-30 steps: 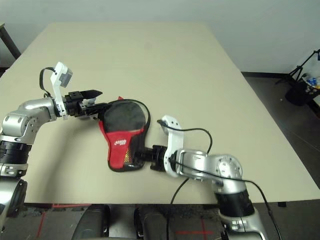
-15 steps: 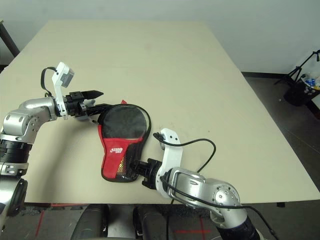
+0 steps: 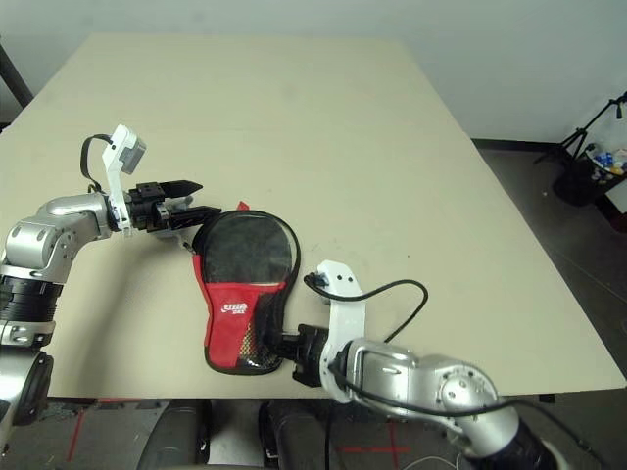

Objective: Store the ping-pong paddle in its case and zip it.

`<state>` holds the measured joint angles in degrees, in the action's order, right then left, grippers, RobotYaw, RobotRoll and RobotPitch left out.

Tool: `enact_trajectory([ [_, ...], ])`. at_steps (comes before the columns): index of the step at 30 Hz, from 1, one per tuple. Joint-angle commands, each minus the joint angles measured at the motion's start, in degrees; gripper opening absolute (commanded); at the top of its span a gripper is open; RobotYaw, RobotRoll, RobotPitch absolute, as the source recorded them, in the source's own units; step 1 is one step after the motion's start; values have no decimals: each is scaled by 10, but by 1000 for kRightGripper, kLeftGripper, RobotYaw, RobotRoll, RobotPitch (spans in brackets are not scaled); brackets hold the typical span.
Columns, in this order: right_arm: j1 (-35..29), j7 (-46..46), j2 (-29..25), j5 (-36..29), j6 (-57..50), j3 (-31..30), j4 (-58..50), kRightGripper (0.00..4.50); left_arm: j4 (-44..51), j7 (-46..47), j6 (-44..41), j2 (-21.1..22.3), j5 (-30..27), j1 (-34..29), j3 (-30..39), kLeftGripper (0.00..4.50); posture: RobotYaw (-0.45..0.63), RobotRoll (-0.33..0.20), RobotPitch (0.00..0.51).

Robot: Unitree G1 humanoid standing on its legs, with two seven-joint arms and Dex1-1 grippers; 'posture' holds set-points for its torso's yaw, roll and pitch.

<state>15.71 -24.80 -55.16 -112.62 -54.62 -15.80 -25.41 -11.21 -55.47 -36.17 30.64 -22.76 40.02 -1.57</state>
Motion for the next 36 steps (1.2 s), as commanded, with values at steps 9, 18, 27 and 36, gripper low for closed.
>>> enact_trajectory([
  [9, 299, 154, -56, 9, -139, -19, 132, 4487, -65, -6, 19, 38, 17, 53, 15, 4500, 61, 0, 91],
  [18, 380, 399, 95, 562, -3, -155, 126, 4487, -212, -77, 125, 110, 80, 133, -3, 4500, 87, 0, 75],
  [27, 387, 556, 151, 725, -64, -211, 143, 4487, -307, -150, 202, 140, 154, 150, -46, 4500, 102, 0, 81],
  [36, 403, 633, 202, 811, -99, -223, 167, 4487, -384, -130, 298, 105, 217, 155, -73, 4500, 99, 0, 83],
])
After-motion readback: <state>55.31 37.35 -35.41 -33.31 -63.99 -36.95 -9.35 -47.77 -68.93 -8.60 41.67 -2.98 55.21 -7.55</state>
